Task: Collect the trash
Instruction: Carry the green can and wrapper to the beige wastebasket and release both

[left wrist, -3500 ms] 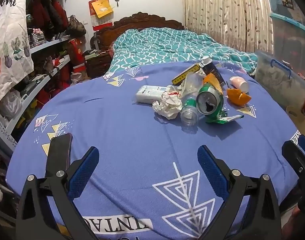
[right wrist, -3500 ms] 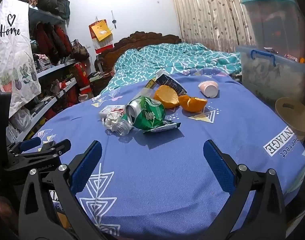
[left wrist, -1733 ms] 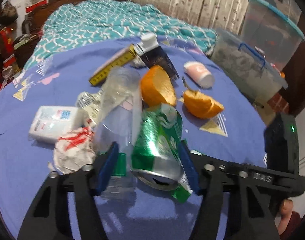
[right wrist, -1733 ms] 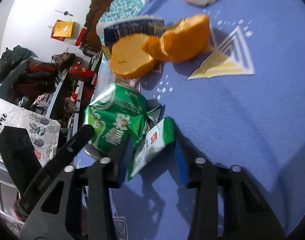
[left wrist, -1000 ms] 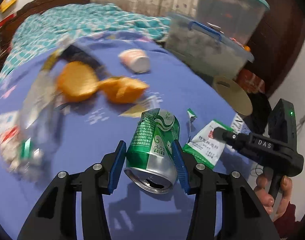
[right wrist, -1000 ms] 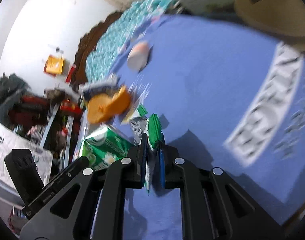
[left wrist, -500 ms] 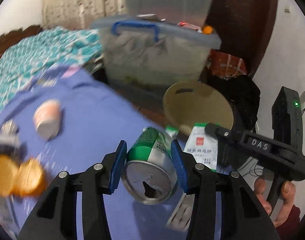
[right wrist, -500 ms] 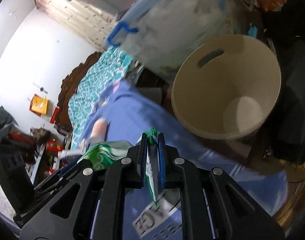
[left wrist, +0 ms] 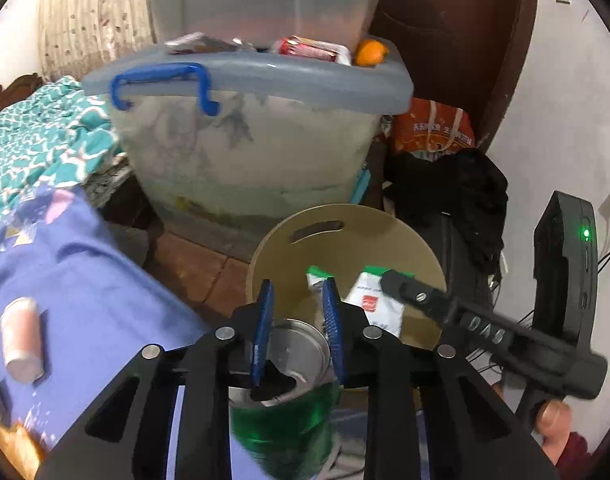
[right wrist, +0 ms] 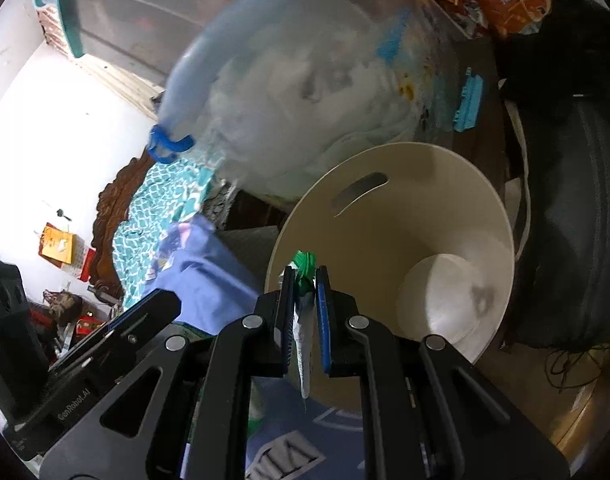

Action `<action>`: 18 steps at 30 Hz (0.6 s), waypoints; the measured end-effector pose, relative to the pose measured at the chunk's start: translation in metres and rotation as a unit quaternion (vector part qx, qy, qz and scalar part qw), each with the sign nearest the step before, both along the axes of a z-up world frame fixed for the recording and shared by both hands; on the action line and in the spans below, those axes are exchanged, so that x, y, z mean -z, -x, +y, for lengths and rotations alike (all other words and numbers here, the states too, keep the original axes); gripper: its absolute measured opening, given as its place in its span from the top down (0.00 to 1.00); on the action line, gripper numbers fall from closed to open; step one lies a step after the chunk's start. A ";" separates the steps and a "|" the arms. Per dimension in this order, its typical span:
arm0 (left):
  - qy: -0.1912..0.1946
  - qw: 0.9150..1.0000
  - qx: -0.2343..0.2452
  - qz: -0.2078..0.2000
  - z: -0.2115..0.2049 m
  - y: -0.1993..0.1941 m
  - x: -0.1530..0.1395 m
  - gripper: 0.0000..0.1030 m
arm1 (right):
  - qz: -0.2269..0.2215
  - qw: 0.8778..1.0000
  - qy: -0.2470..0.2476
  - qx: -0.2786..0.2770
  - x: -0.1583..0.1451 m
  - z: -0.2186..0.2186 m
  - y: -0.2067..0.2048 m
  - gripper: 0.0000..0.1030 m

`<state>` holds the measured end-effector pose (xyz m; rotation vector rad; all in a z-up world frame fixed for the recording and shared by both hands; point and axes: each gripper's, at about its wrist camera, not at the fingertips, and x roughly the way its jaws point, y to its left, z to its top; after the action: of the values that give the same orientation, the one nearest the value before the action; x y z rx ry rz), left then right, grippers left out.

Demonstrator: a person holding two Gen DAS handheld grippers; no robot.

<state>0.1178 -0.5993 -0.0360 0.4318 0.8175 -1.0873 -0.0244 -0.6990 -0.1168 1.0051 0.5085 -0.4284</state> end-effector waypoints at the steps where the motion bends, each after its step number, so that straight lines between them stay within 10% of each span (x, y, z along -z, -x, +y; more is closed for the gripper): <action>1: -0.003 1.000 0.005 0.002 -0.007 0.002 0.004 0.78 | 0.004 1.000 0.003 0.002 0.002 -0.002 0.000 0.87; 9: 0.003 0.999 0.033 -0.002 -0.045 0.009 0.025 0.66 | 0.015 1.000 0.008 0.016 0.016 -0.014 0.008 0.81; 13: 0.022 1.000 0.010 0.001 -0.036 -0.002 0.018 0.51 | 0.014 0.998 0.021 0.055 0.019 -0.024 0.024 0.26; 18: 0.015 1.000 -0.020 0.005 -0.013 -0.020 0.017 0.50 | 0.019 0.991 0.050 0.123 0.023 -0.048 0.052 0.26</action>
<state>0.1377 -0.6118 -0.0527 0.3829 0.8144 -1.0636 -0.0762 -0.7465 -0.1402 0.9682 0.3941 -0.6882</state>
